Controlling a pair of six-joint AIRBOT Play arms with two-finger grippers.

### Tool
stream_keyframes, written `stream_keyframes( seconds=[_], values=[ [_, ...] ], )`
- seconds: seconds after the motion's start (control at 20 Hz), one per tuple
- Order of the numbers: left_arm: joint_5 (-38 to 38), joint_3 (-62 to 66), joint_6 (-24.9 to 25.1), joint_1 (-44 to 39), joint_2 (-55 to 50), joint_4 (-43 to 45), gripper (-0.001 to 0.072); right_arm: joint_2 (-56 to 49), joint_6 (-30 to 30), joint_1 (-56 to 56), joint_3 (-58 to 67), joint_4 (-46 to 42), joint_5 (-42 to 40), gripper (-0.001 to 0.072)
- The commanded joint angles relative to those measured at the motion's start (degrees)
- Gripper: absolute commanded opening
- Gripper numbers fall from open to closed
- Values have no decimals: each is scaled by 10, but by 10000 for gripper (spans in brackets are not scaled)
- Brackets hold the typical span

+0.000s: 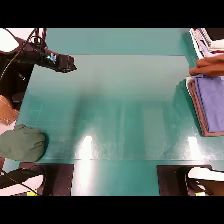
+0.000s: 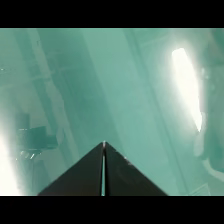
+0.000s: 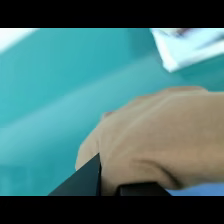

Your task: Fold the shirts.

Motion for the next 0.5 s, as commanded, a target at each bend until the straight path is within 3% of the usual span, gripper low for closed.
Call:
stream_keyframes(
  seconds=[0.0, 0.35, 0.4, 0.45],
  values=[
    [0, 0, 1, 0, 0, 0, 26, 76, 2, -28, -102, -99, 17, 19],
    [0, 0, 6, 0, 0, 1, 26, 185, 2, -115, -320, -176, 28, 23],
    [-1, 0, 5, 0, 0, 1, 26, 194, 2, -128, -339, -180, 30, 60],
    [-1, 0, 5, 0, 0, 1, 26, 202, 2, -142, -358, -179, 33, 277]
  ],
)
